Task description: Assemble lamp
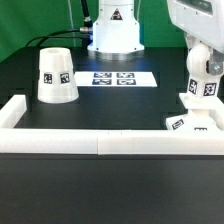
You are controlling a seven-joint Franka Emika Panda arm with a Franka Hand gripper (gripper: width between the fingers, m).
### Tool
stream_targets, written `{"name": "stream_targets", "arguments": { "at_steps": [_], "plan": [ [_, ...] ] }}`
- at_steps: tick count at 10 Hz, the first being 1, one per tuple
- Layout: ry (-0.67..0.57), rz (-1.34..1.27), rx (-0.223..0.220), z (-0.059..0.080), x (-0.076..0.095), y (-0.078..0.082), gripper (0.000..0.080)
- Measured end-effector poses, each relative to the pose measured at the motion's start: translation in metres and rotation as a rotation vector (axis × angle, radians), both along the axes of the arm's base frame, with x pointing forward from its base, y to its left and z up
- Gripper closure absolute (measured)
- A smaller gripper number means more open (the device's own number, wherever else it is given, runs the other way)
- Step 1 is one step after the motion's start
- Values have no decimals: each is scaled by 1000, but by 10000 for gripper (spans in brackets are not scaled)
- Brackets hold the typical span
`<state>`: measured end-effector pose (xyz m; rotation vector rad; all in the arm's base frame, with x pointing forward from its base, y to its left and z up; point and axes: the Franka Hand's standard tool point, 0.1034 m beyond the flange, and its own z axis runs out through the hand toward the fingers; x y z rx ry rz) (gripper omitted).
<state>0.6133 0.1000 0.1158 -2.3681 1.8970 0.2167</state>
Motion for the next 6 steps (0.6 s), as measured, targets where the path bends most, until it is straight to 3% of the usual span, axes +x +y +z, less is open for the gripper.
{"name": "stream_targets", "arguments": {
  "at_steps": [2, 6],
  "plan": [
    [-37, 249, 12, 0, -1, -1, 106],
    [-75, 480, 23, -1, -1, -1, 101]
  ]
}}
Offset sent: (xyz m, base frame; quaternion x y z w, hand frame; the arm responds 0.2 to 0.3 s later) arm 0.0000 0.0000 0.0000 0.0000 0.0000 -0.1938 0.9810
